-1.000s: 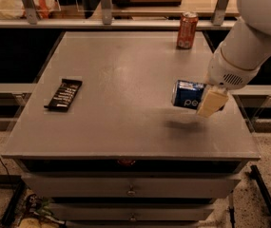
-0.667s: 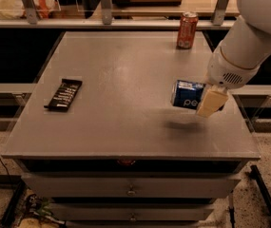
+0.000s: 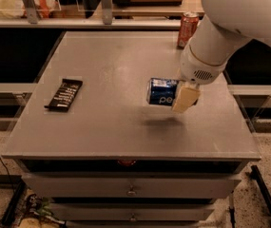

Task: Move pepsi can near rxbar chocolate

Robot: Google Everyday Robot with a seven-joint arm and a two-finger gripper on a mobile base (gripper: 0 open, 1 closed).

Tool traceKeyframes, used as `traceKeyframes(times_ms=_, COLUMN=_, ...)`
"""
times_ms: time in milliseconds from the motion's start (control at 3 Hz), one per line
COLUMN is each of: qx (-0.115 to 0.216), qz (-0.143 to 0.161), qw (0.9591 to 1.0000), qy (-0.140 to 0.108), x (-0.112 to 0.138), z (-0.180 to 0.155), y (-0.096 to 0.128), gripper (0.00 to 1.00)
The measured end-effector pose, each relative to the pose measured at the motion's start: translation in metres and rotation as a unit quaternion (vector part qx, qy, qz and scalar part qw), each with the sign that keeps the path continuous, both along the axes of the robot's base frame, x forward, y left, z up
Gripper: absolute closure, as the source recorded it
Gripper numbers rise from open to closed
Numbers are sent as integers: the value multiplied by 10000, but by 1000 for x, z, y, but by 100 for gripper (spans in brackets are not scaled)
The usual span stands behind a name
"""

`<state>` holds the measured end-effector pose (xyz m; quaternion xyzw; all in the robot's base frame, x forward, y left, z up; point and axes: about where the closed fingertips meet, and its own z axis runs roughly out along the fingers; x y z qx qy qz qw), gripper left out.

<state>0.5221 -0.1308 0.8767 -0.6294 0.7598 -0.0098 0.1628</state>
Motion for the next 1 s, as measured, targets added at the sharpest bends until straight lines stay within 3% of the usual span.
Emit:
traceKeyframes(times_ms=667, qx=151, qz=1027, qw=9944, qy=-203, x=45, z=-5, y=107, gripper=100)
traceKeyframes(times_ms=1000, qx=151, qz=1028, qw=9944, qy=-203, x=45, z=-5, y=107, gripper=100)
